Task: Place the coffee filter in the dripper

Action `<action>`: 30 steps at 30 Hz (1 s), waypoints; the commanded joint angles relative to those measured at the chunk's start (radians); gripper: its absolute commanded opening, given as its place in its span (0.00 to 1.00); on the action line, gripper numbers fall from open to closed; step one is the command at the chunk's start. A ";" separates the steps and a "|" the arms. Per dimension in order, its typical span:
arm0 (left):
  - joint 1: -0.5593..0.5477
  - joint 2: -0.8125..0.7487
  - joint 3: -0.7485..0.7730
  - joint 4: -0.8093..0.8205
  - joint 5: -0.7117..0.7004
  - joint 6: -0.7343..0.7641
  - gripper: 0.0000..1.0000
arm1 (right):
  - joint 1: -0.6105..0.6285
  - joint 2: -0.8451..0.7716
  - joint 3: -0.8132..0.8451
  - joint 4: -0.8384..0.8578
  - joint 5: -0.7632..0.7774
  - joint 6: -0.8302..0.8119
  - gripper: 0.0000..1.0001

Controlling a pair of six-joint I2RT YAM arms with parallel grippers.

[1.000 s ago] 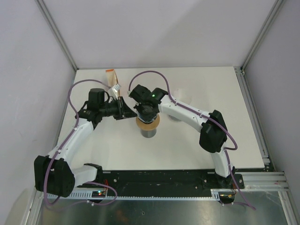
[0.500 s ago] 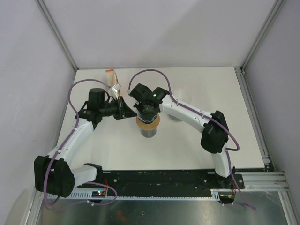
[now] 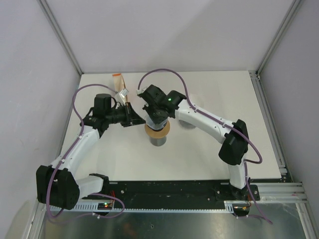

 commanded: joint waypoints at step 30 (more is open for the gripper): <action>0.025 -0.046 0.109 -0.050 -0.040 0.073 0.51 | -0.033 -0.260 -0.150 0.145 -0.020 0.013 0.00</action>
